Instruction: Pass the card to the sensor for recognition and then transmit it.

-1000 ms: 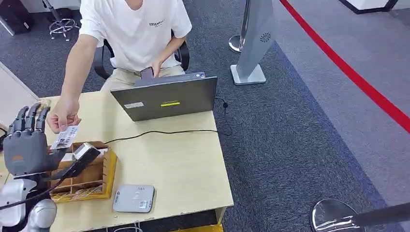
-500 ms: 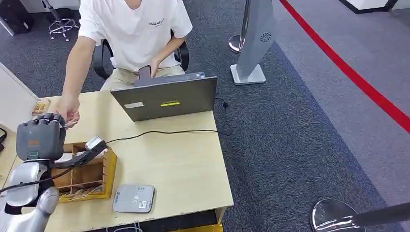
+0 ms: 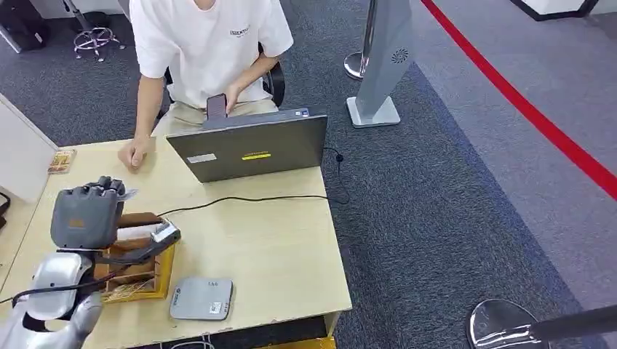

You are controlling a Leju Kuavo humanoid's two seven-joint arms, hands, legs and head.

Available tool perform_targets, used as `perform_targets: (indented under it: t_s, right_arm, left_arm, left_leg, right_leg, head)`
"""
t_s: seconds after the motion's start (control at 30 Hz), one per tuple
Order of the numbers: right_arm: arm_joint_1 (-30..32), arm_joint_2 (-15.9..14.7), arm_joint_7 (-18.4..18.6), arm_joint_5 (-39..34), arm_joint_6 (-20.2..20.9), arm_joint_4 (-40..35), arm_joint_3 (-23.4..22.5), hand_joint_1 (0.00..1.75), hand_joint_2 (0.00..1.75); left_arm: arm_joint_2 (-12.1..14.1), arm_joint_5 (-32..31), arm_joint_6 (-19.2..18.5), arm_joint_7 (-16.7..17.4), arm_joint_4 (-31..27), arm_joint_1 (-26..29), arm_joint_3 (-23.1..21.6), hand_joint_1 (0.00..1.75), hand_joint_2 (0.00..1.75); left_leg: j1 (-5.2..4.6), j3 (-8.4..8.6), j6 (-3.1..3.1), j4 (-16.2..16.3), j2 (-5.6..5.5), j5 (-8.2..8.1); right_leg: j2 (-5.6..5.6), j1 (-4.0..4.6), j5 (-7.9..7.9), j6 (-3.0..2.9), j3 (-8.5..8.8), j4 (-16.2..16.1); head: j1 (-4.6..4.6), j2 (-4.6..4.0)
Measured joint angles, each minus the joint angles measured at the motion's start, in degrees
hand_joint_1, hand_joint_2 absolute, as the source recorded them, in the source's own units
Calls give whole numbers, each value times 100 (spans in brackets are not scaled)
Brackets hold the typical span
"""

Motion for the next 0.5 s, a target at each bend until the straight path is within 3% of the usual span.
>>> perform_targets:
  t_s: [0.23,0.5]
  right_arm:
    - [152,7,42,-179,-217,-206,254,0,175]
    - [254,9,42,-343,-413,-357,420,0,175]
  left_arm:
    - [-24,-226,-203,18,-884,298,-762,175,175]
    - [26,-217,-748,238,-1448,504,-1432,175,175]
  left_leg:
    - [0,0,2,0,-1,-2]
    - [0,0,2,0,-1,-2]
  right_leg:
    - [-2,0,0,0,0,-1]
    - [-2,1,0,0,0,0]
  head:
    - [-2,0]
    - [0,0]
